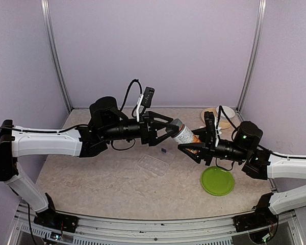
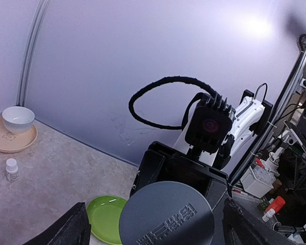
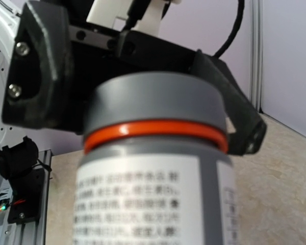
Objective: Sort the pills into containers
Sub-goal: Unscrew the lid of the pill bottle from the pill bottle.
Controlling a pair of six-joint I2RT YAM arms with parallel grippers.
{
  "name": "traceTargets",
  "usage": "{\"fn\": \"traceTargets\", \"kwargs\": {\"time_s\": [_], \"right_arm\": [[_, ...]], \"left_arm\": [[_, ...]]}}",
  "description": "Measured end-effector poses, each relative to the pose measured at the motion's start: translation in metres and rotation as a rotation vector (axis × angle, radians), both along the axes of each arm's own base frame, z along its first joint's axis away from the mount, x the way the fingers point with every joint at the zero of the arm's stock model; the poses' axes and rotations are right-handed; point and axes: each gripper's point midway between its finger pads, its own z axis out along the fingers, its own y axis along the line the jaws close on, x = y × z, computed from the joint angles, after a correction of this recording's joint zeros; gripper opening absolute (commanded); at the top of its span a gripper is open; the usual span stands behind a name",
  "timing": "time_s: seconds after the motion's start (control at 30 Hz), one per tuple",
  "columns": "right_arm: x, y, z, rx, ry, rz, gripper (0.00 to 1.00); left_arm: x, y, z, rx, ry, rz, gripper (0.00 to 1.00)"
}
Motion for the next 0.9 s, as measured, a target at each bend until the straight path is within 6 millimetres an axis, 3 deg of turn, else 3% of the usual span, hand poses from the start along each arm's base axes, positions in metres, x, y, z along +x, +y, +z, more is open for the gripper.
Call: {"fn": "traceTargets", "kwargs": {"time_s": [0.23, 0.5, 0.9], "right_arm": [[0.0013, -0.0003, -0.0008, -0.003, 0.001, -0.008, 0.00], [0.0021, -0.0006, -0.0016, -0.006, 0.000, -0.013, 0.00], [0.0040, -0.0016, -0.0031, -0.020, -0.021, -0.031, 0.00]], "left_arm": [[-0.0067, -0.0039, -0.0044, 0.014, -0.003, -0.018, 0.62], [-0.0044, -0.0043, -0.0054, 0.018, -0.003, 0.001, 0.49], [-0.0006, -0.0003, -0.0043, 0.014, 0.050, 0.077, 0.49]]}}
